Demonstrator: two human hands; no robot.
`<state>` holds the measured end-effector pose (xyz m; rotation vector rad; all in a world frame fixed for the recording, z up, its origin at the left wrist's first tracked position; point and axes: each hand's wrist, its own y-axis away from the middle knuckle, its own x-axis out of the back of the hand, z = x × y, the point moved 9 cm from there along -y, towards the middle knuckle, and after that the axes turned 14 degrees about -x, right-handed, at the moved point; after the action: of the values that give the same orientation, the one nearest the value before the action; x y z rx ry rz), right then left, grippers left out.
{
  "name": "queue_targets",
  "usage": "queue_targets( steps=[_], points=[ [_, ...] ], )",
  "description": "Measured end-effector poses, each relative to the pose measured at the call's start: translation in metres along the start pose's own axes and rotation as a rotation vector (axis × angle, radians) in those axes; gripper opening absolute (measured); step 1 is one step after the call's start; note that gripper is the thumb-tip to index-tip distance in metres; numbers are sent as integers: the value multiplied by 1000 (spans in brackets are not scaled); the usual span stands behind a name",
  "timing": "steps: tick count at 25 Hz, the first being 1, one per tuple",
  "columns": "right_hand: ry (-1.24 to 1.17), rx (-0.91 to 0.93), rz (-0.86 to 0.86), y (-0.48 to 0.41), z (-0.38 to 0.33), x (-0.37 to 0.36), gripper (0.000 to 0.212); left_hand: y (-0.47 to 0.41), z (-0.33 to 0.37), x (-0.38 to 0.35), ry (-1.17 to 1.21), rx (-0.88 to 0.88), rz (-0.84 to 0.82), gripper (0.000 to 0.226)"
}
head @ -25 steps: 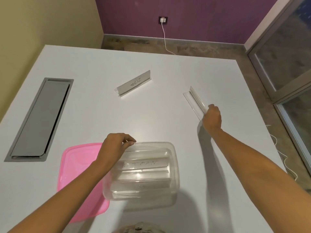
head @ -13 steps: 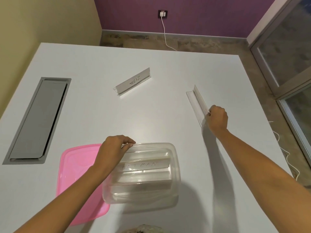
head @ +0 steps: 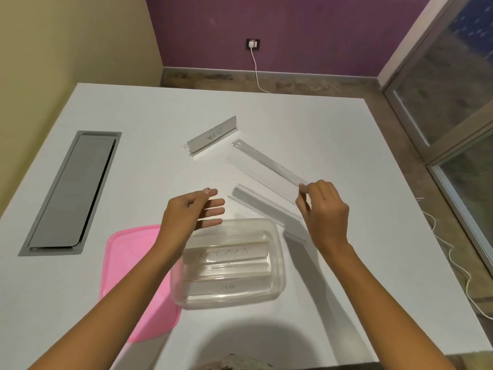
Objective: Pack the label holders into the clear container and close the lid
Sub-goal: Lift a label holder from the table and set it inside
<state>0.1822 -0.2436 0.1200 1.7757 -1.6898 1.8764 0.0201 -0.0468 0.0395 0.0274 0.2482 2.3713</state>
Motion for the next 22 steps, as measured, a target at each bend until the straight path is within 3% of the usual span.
queue_targets(
  steps=[4, 7, 10, 13, 16, 18, 20, 22],
  points=[
    [-101, 151, 108, 23, -34, 35, 12, 10, 19, -8, 217, 64, -32, 46],
    [-179, 212, 129, 37, -48, 46, 6, 15, 26, 2, 328, 46, 38, 34],
    [-206, 222, 51, 48, -55, 43, 9, 24, 19, 16, 235, 44, 53, 27],
    [-248, 144, -172, 51, -52, 26, 13, 37, 15, 26, 116, -25, 40, 22],
    [-261, 41, -548, 57, -51, -2, 53, 48, 10, 28, -23, -97, -6, 18],
    [-264, -29, -807, 66, -52, -23, 69, 57, 4, 27, -62, -129, -10, 16],
    [-282, -107, -1044, 79, -53, -42, 64, 65, -2, 31, -70, -150, 29, 10],
    [-315, -161, -1160, 91, -53, -53, 53, 71, -9, 36, -54, -145, 53, 10]
  ],
)
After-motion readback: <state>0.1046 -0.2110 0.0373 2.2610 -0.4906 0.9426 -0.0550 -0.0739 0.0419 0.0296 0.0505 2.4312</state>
